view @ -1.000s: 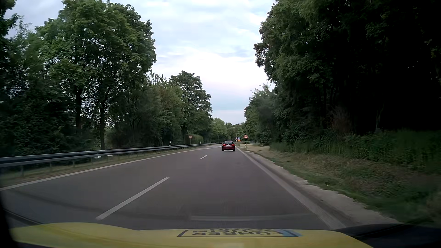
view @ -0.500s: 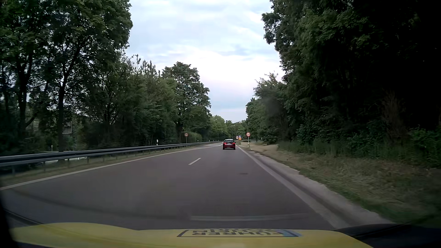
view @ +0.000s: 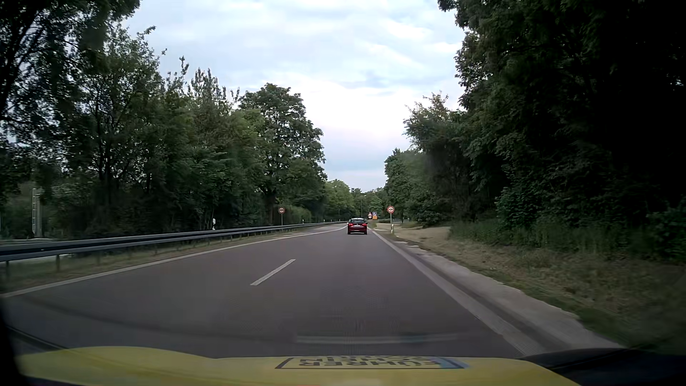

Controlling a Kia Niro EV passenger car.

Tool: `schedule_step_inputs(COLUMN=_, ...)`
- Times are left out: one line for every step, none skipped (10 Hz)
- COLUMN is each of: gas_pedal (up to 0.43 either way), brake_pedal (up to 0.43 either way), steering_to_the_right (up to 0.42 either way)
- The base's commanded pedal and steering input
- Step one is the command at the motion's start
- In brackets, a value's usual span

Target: Follow the waypoints while adhering to traffic rules and regulations

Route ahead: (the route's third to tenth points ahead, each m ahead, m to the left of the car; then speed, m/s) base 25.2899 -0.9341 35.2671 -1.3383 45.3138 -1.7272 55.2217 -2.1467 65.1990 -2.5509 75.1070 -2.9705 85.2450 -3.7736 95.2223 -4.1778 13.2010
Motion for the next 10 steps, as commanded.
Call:
schedule_step_inputs(gas_pedal=0.059, brake_pedal=0.000, steering_to_the_right=0.000)
schedule_step_inputs(gas_pedal=0.059, brake_pedal=0.000, steering_to_the_right=0.000)
schedule_step_inputs(gas_pedal=0.059, brake_pedal=0.000, steering_to_the_right=0.000)
schedule_step_inputs(gas_pedal=0.059, brake_pedal=0.000, steering_to_the_right=0.000)
schedule_step_inputs(gas_pedal=0.059, brake_pedal=0.000, steering_to_the_right=0.001)
schedule_step_inputs(gas_pedal=0.059, brake_pedal=0.000, steering_to_the_right=0.001)
schedule_step_inputs(gas_pedal=0.059, brake_pedal=0.000, steering_to_the_right=0.001)
schedule_step_inputs(gas_pedal=0.059, brake_pedal=0.000, steering_to_the_right=0.001)
schedule_step_inputs(gas_pedal=0.059, brake_pedal=0.000, steering_to_the_right=0.001)
schedule_step_inputs(gas_pedal=0.059, brake_pedal=0.000, steering_to_the_right=0.001)
